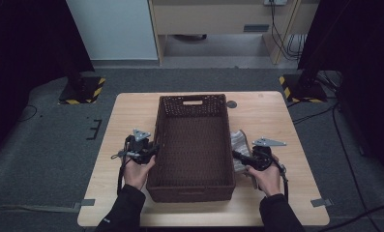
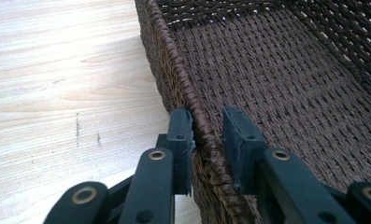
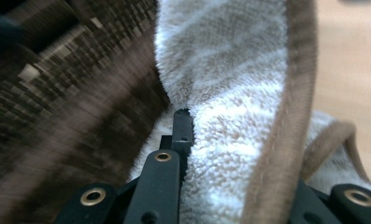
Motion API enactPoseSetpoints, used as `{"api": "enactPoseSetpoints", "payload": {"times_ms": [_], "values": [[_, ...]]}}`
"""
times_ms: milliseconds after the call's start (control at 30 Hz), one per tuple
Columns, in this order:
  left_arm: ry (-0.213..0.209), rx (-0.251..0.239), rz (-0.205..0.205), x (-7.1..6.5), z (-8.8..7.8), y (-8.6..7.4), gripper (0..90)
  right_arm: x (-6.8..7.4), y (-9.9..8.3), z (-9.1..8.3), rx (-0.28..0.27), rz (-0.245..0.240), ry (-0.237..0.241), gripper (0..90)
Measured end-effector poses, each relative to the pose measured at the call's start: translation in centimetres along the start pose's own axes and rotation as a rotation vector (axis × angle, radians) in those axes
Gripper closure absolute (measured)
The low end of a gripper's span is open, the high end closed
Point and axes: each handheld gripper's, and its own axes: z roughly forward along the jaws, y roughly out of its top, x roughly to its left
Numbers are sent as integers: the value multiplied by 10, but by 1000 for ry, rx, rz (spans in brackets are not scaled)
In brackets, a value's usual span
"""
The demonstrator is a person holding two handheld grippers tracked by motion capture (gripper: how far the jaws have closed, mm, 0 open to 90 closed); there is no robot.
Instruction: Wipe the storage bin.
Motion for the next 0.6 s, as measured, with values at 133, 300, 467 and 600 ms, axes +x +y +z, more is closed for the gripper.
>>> {"api": "enactPoseSetpoints", "payload": {"times_ms": [133, 300, 467, 600], "values": [[-21, -3, -3, 2, -1, 0, 701, -10, -16, 13, 32, 26, -28, 791], [-86, -56, 30, 5, -9, 0, 550, -11, -4, -8, -28, 28, 0, 782], [-77, -56, 84, 2, -25, -5, 532, 3, 20, -44, -139, -1, 69, 785], [-76, -17, 100, 2, -27, -19, 560, 18, 15, -48, -118, -44, 101, 786]]}}
